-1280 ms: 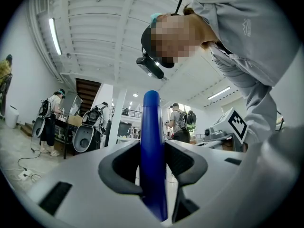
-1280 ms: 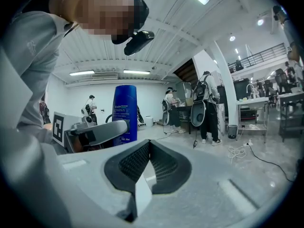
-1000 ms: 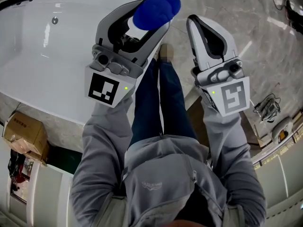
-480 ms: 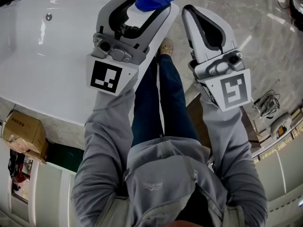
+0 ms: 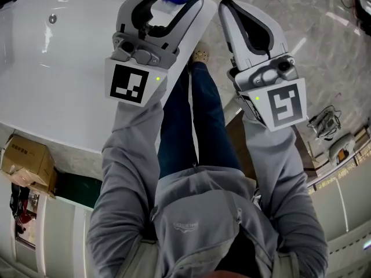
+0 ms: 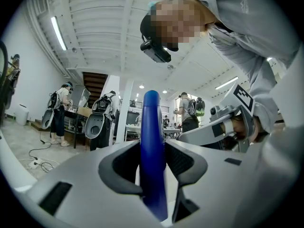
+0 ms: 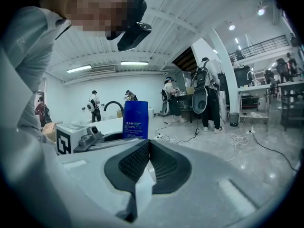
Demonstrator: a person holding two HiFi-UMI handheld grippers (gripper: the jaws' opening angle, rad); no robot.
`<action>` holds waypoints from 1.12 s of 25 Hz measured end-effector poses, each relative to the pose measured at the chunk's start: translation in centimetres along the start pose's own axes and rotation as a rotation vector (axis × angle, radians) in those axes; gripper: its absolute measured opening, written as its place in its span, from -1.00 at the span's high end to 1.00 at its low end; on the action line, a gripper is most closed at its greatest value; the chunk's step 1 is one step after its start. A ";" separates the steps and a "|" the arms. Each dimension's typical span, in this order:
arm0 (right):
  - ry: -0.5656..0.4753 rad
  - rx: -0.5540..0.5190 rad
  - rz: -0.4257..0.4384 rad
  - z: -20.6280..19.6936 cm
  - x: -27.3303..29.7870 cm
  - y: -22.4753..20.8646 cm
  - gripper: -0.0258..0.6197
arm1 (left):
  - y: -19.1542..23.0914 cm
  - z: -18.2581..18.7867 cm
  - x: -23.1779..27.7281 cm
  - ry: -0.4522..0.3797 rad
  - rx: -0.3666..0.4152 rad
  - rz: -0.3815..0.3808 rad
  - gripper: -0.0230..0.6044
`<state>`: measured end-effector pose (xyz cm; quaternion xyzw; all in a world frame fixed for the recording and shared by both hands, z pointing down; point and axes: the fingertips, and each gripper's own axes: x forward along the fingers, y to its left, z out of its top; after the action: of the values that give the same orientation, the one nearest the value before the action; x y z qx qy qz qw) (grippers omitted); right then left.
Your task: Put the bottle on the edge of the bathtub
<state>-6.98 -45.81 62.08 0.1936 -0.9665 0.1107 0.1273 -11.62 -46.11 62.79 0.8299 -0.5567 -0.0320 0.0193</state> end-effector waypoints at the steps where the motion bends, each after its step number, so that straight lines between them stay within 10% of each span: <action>1: 0.002 0.006 -0.001 -0.2 0.2 0.1 0.91 | 0.1 -0.3 -0.1 0.004 0.000 0.003 0.44; 28: 0.018 -0.005 0.017 0.5 -0.8 2.3 0.91 | -1.0 -3.1 -2.1 0.066 0.041 -0.063 0.43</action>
<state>-7.31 -43.61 61.02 0.1839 -0.9672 0.1110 0.1356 -11.27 -43.85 65.88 0.8479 -0.5298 0.0063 0.0194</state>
